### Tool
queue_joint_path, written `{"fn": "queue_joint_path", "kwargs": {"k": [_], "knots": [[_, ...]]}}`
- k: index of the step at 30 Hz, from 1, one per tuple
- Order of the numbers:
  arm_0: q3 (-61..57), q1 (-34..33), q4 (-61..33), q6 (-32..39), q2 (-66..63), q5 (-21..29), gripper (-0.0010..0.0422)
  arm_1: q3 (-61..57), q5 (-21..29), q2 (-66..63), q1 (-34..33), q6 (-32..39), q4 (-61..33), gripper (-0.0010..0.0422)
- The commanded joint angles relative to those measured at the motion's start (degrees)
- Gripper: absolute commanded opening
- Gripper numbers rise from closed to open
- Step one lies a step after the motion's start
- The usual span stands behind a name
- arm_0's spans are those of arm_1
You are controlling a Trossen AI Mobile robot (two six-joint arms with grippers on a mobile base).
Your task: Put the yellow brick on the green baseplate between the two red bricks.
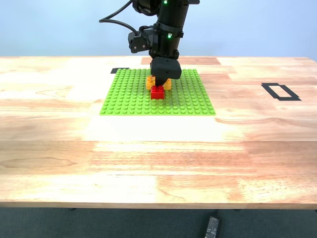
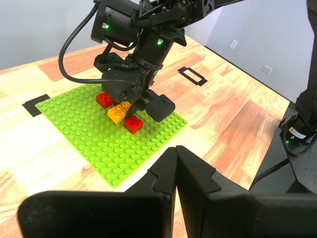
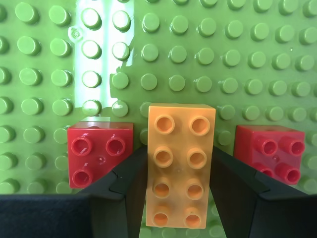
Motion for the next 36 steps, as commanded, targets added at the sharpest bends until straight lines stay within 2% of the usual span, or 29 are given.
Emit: {"fn": "queue_joint_path", "kwargs": {"k": [1,15,36], "knots": [[0.02,-0.22,0.04,0.02,0.02,0.02,0.0,-0.7,-0.02,0.11,0.0,0.44,0.55,0.0096],[0.02,-0.74,0.46,0.04,0.04,0.02,0.0,-0.92,0.07,0.11,0.0,0.85,1.75,0.0184],[0.02,-1.01,-0.48,1.95,0.04,0.04,0.0,-0.9,0.04,-2.95,-0.5,2.16,1.75,0.0194]]}}
